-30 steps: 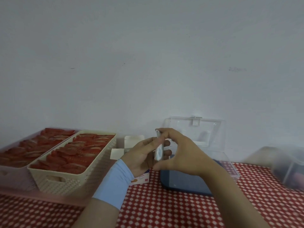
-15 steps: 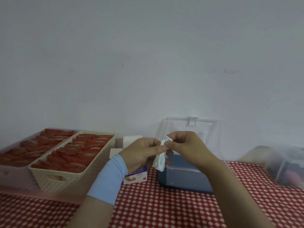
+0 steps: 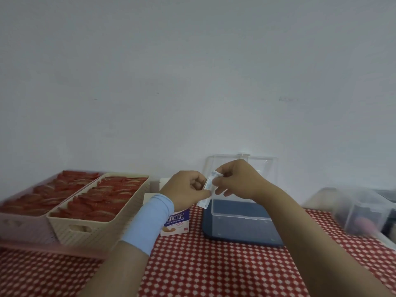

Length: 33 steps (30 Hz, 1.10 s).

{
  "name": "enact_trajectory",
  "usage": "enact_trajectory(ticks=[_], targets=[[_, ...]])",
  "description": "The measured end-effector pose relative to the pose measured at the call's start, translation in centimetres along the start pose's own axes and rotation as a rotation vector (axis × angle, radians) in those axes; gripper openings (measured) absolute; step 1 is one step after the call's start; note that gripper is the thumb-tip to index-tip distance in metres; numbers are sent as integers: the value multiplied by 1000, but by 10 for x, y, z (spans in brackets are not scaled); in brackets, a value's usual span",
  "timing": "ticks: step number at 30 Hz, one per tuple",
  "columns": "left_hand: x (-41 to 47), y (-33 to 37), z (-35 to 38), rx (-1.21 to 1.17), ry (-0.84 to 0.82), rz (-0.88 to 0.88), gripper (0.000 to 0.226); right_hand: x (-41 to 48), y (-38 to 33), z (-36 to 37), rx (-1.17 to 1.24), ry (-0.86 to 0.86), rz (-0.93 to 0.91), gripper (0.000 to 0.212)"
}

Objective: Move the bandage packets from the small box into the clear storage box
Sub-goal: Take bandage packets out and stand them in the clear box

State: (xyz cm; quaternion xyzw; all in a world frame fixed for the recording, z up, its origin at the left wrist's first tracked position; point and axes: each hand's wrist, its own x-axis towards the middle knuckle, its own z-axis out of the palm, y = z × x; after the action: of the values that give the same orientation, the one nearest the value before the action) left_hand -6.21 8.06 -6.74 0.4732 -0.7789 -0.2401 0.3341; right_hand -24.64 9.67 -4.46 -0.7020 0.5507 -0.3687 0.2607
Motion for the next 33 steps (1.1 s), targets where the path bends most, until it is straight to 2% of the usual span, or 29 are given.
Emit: enact_trajectory(ticks=[2,5,7,10,14,18,20,22,23,25,28,33], targets=[[-2,1,-5,131,-88,-10,34,4,4,0,-84,22,11,11],[2,-11,-11,647,-240,-44,83,10,15,-5,-217,84,33,15],[8,-27,-6,782,-314,-78,96,13,22,-6,-301,115,49,18],[14,-49,10,729,-345,-95,91,13,29,-3,-430,109,52,21],[20,-62,20,813,-174,-83,81,17,39,3,-515,58,73,21],[28,-58,23,832,-112,-103,87,24,50,9,-542,-28,148,20],[32,-46,24,669,-12,-18,73,29,54,12,-539,-81,194,23],[33,-31,25,370,79,67,41,34,55,17,-533,-127,245,22],[34,-23,27,230,84,55,27,38,58,20,-542,-152,273,22],[31,-12,31,122,23,-55,23,45,62,30,-588,-227,324,21],[31,-18,46,256,-132,-195,34,52,67,40,-641,-328,403,20],[24,-30,63,157,-217,-288,41,56,72,52,-782,-409,409,16]])
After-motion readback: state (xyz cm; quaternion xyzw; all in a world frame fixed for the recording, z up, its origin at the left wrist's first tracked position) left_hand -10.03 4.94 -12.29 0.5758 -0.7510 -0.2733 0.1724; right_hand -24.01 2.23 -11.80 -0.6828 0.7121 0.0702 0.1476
